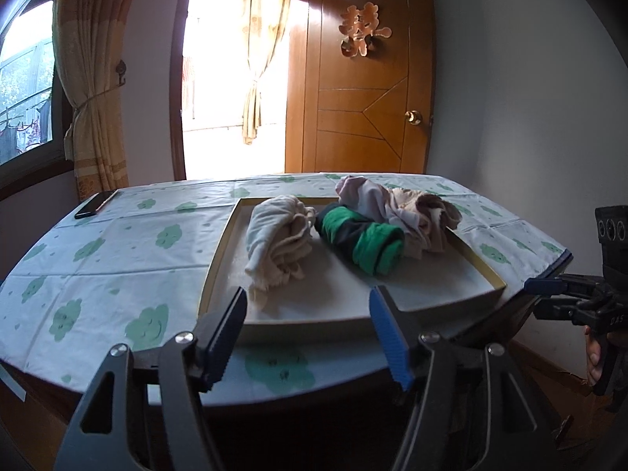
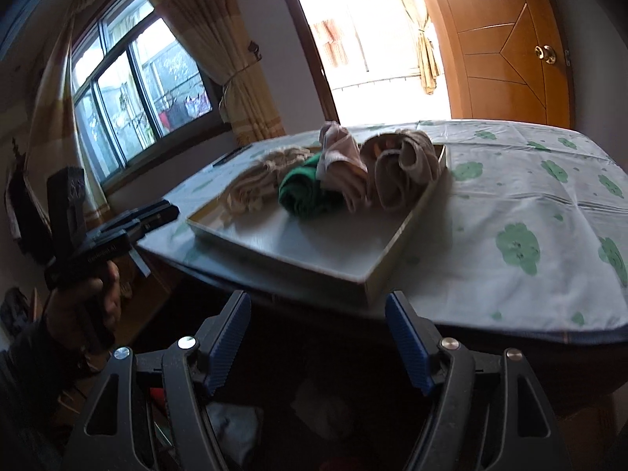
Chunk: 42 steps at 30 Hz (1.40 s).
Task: Take underwear out of drawer
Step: 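Withdraw both tools from the tray and lower them into the drawer, then reach both open tools toward the red and beige clothes in the drawer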
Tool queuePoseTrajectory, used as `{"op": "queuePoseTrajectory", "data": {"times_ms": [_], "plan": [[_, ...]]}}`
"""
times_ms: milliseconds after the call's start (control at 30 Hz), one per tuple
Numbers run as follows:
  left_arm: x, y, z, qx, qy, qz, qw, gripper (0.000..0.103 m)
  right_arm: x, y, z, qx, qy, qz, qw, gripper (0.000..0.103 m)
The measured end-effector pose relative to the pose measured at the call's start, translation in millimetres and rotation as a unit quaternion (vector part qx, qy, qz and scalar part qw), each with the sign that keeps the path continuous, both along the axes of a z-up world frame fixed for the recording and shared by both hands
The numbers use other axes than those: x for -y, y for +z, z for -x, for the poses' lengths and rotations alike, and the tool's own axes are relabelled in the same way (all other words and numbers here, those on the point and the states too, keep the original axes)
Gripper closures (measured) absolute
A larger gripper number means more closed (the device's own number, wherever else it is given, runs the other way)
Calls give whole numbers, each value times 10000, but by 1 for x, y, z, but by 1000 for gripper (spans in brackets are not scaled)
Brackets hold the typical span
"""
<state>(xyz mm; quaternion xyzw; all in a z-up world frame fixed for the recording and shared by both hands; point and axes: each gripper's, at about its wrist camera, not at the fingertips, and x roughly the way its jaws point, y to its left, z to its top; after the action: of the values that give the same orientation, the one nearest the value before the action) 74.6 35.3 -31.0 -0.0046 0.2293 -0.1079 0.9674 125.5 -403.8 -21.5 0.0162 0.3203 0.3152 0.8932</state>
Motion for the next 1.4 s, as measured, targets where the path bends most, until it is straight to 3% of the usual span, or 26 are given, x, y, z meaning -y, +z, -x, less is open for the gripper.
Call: {"op": "queuePoseTrajectory", "data": {"times_ms": [167,433,700,1000,1333,1400], "plan": [[-1,-17,26,10,48,9,10000,32,-2,-19,19,86,275,577,9979,30],[-6,-52,41,-322,199,-82,9992,32,-23,-54,35,268,803,1663,9824,30],[-21,-56,43,-456,452,123,9979,26,-45,-76,26,549,1066,2608,9579,30],[-26,-66,45,-771,467,182,9958,22,-63,-107,9,606,1272,3650,9203,30],[-30,-78,37,-1092,477,324,9923,18,-78,-133,0,557,1615,4357,8837,30],[-29,-79,37,-1122,473,328,9920,16,-82,-136,-4,523,1585,4489,8778,36]]}}
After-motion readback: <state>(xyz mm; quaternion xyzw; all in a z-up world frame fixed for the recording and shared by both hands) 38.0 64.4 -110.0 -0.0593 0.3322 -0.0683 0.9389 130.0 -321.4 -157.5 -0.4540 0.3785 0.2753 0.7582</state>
